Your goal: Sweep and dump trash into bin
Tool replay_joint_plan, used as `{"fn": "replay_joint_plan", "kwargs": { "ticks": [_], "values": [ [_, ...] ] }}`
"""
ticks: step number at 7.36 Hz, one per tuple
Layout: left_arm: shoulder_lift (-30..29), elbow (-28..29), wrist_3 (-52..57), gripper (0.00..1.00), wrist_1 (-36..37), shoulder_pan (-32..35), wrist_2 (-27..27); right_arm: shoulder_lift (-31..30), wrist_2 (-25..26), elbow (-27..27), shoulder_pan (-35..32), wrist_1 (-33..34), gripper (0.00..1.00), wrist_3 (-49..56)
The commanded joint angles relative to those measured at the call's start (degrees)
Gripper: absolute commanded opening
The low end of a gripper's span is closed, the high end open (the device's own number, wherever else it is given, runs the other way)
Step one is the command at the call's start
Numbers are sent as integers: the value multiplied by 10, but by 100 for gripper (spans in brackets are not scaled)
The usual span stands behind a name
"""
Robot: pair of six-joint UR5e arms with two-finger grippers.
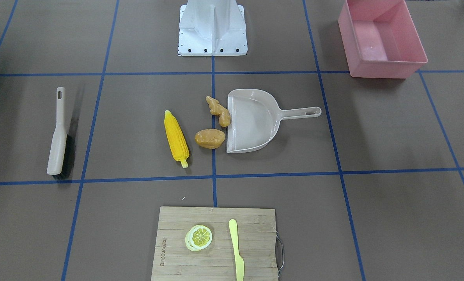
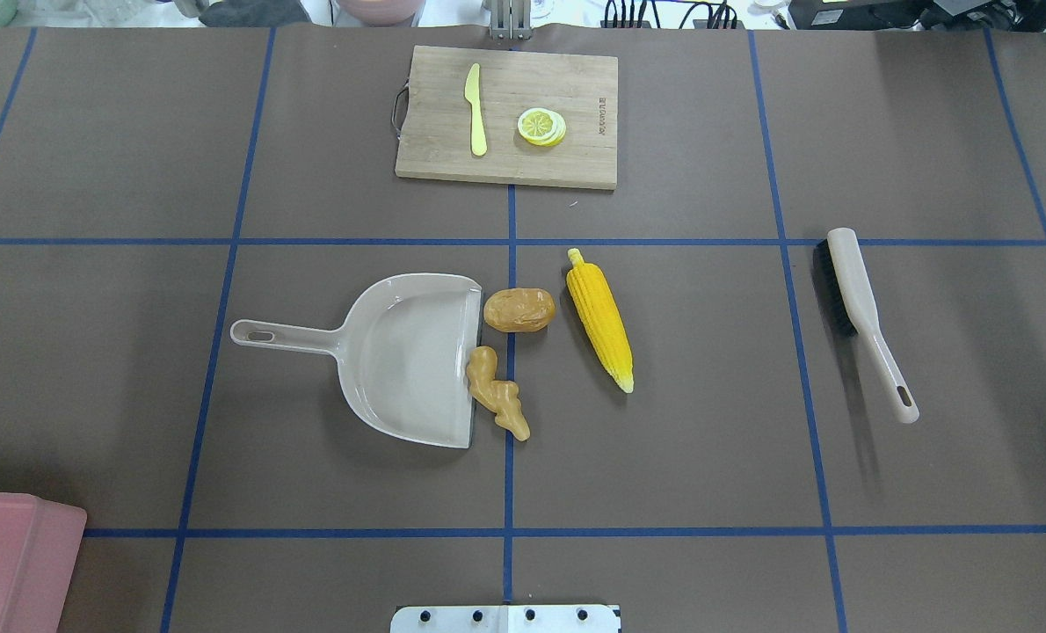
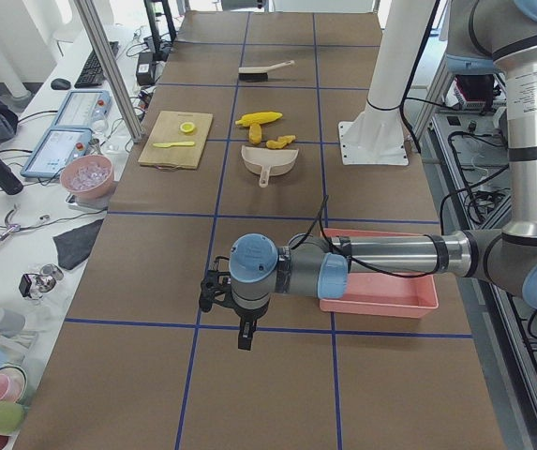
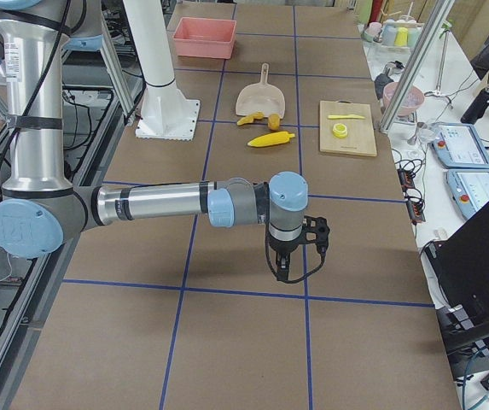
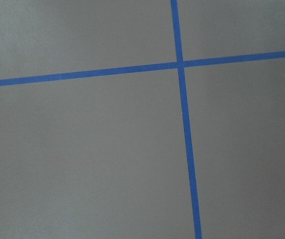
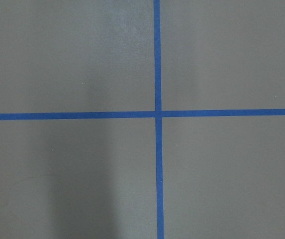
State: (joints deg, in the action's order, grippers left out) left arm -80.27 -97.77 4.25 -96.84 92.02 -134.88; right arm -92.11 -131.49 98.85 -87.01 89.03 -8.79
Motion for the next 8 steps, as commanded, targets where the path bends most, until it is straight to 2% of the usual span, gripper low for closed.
{"fn": "replay_joint_plan", "kwargs": {
  "ticks": [1,3,4,6,8],
  "values": [
    [-1,1,2,99,-5,0,-1,0,-2,-1,0,0,100,0],
    [-1,4,7,99,-84,-4,1,-1,0,-1,-1,-2,100,-1],
    [-4,3,6,99,-89,-11,0,-3,-3,-2,-2,-3,100,0],
    [-27,-5,8,99,-120,-82,1,-4,-3,4,-3,-4,100,-5],
    [-29,-47,8,99,-160,-139,-1,6,-2,12,-3,-5,100,-7]
  ]
}}
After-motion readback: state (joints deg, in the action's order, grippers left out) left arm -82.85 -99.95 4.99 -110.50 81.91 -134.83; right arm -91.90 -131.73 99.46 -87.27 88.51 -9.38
